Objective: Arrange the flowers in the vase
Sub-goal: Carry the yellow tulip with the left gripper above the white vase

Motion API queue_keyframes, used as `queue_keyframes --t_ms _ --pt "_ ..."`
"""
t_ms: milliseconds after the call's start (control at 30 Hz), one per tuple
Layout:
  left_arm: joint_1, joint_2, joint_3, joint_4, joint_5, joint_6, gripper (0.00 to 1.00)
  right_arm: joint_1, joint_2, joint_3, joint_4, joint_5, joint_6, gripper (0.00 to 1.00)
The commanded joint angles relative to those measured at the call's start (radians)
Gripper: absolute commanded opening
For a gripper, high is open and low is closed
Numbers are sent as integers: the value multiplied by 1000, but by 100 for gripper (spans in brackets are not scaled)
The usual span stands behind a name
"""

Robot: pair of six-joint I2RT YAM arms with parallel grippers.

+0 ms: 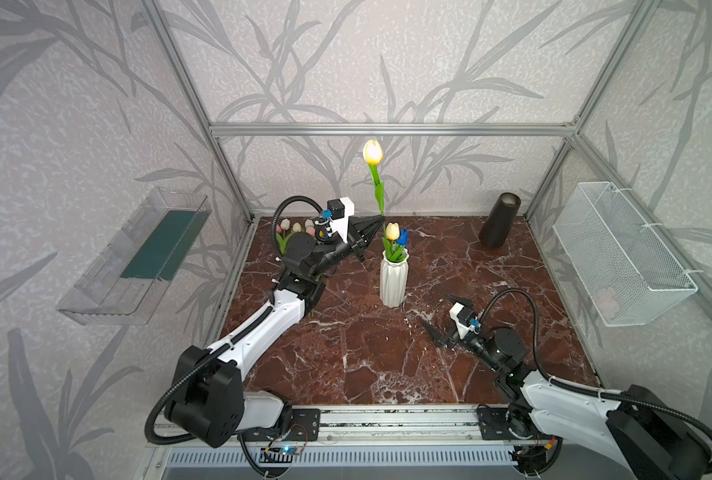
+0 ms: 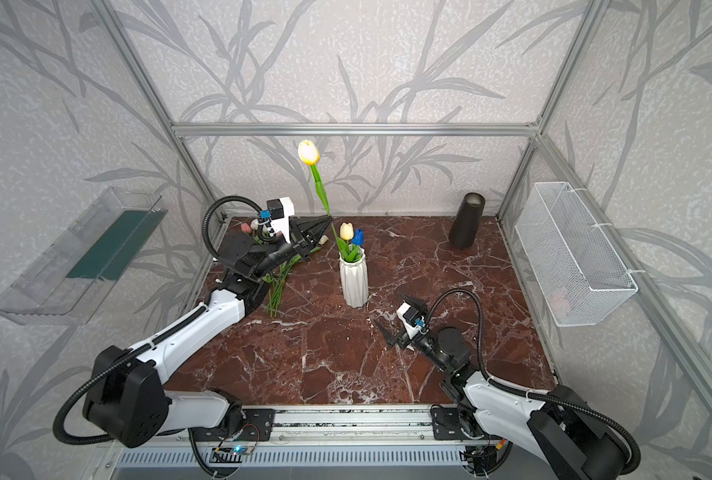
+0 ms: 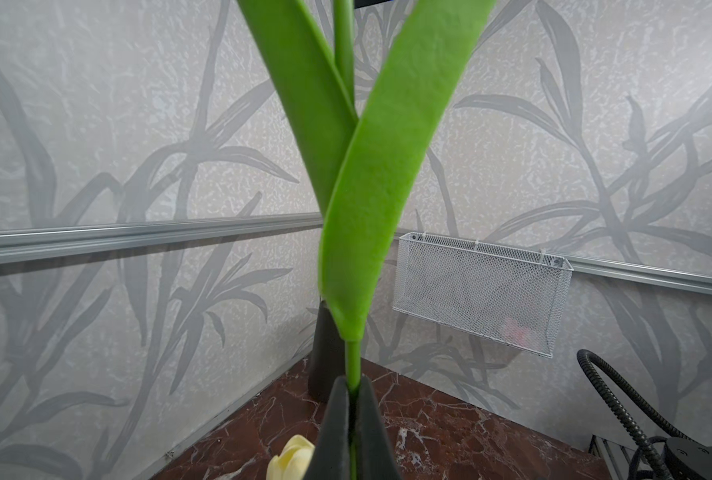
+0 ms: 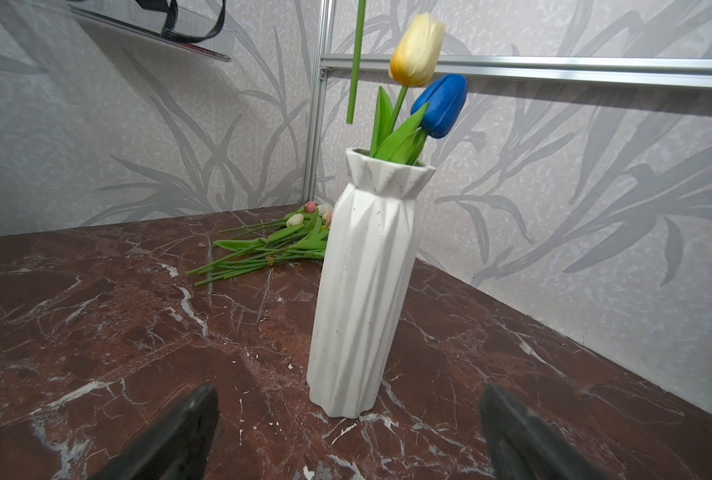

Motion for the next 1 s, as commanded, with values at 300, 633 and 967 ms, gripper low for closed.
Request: queue_keyframes --t_ms 300,633,967 --pt "-15 89 33 86 12 19 0 7 -37 4 13 -5 -14 98" --pt "-30 73 4 -57 10 121 0 7 -20 8 18 -6 -14 98" --pt "-44 55 -72 -116 -12 189 0 7 0 13 29 -12 -13 98"
